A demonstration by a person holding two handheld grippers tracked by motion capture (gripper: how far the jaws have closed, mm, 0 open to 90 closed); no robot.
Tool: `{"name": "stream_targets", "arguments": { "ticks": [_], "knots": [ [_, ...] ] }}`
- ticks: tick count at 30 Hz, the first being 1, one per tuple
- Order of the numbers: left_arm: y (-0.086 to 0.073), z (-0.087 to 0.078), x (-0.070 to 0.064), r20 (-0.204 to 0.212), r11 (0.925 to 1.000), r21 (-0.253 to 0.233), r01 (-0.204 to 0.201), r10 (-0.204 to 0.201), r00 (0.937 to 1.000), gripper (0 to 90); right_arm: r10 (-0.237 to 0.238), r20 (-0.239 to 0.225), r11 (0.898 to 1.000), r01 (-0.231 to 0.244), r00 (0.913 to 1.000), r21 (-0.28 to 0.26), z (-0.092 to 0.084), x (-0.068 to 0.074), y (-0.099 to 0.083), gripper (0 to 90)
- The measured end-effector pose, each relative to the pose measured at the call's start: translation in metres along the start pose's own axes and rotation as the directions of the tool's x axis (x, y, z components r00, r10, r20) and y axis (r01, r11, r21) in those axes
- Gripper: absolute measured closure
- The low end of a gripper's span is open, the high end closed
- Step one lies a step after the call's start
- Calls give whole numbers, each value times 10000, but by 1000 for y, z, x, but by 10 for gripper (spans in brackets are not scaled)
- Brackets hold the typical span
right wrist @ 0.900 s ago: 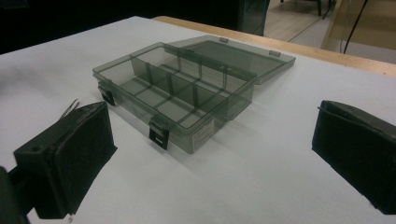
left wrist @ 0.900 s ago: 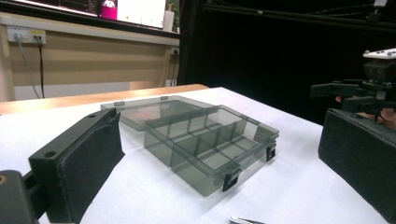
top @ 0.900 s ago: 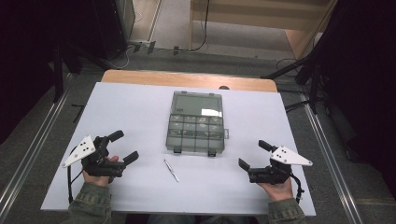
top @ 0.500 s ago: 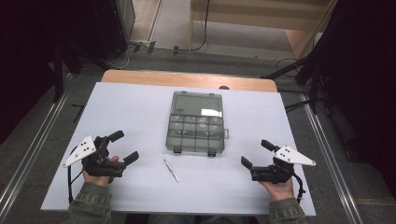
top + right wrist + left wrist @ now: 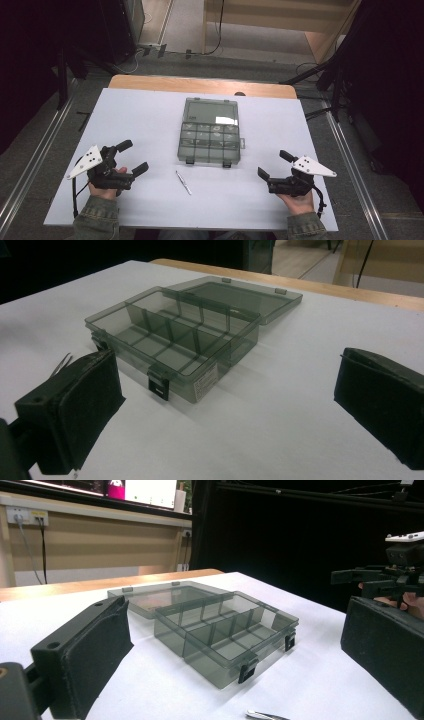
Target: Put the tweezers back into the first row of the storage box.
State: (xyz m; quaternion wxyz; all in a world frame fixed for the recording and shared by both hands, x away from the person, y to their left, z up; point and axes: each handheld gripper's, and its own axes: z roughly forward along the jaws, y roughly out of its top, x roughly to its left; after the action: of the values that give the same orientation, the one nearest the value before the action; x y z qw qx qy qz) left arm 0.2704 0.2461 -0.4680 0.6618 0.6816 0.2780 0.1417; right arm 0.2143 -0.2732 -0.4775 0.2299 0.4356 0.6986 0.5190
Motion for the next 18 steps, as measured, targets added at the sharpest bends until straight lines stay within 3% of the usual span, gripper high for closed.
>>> {"name": "stream_targets", "arguments": {
  "ticks": [10, 18],
  "knots": [
    [0, 0, 0, -23, 10000, -5, -10, 10, 10000, 0, 39, -318, 9998, -33, 9995, 191, 8, 6, 2, 0],
    [0, 0, 0, -11, 10000, 20, -2, 2, 10000, 0, -247, -688, 9982, 284, 9973, 533, 16, 16, 6, 0]
  ]
}}
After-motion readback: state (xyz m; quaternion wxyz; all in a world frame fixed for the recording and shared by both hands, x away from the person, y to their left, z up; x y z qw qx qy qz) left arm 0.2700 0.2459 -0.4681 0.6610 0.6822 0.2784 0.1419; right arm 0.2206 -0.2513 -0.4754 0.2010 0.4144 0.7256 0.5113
